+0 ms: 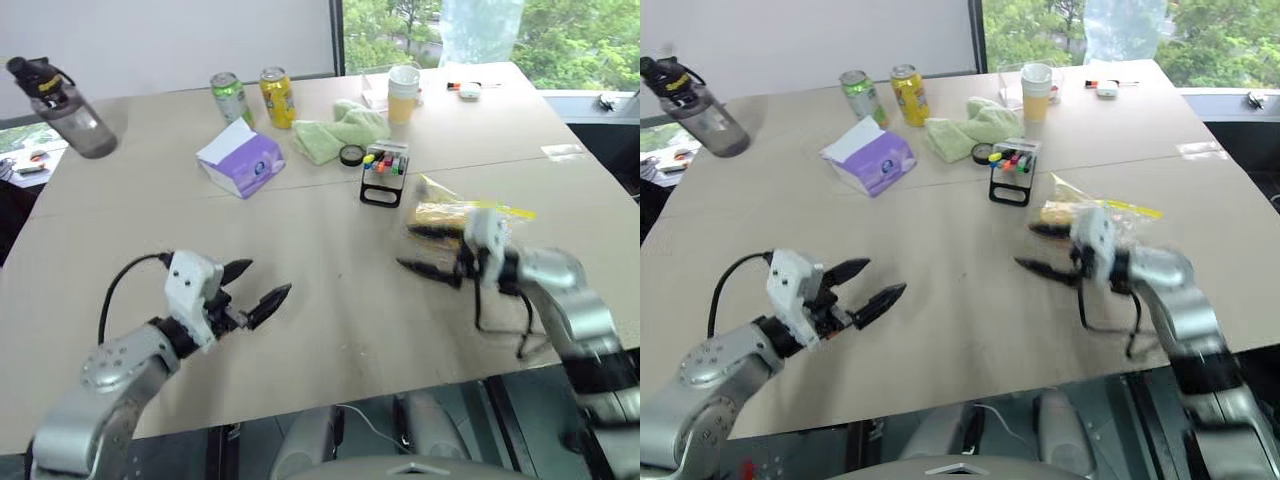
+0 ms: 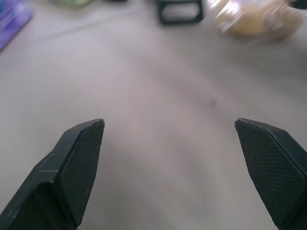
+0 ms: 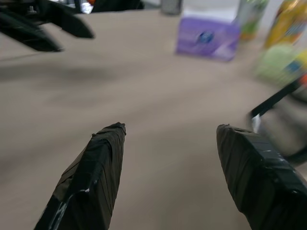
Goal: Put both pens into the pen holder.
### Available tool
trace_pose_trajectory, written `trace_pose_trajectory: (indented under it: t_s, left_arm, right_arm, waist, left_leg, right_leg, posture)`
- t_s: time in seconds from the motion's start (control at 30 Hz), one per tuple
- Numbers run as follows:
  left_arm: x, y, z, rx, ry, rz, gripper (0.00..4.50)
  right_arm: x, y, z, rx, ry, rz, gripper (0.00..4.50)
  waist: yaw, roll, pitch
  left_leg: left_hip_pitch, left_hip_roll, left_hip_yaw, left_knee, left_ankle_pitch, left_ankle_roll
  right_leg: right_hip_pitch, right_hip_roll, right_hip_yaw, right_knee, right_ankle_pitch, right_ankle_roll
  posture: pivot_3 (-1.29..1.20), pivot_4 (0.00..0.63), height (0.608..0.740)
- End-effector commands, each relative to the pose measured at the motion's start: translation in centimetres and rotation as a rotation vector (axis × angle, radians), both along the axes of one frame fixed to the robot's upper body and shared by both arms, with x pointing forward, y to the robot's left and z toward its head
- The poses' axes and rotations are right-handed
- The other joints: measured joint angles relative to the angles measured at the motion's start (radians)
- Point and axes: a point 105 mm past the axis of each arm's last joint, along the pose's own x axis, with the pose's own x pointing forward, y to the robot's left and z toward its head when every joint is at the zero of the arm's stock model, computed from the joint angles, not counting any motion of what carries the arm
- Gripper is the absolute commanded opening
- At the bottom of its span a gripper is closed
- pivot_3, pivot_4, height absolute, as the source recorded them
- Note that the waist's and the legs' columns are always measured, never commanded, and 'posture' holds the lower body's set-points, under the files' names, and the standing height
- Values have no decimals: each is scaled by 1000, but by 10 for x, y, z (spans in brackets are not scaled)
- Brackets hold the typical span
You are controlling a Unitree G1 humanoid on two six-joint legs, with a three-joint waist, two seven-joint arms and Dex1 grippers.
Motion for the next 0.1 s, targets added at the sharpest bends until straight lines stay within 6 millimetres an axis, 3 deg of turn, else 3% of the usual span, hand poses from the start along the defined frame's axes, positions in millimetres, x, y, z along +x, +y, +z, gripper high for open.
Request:
trace_pose_trajectory:
  t_s: [0.03,0.1]
  left_arm:
    - [-13,-2,-5,48,-24,4,4500]
    - [-18,-4,-10,59,-17,-7,4500]
  right_arm:
    - [-24,-7,-9,-20,29,-37,3218]
    - [-28,-13,-18,-20,58,-99,3218]
  waist:
    - [10,0,0]
    - [12,0,0]
  left_leg:
    - [2,0,0,0,0,0]
    - [11,0,1,0,-4,6]
  right_leg:
    - [2,0,0,0,0,0]
    - [13,0,0,-3,0,0]
  posture:
    - [0,150,740]
    - [0,150,740]
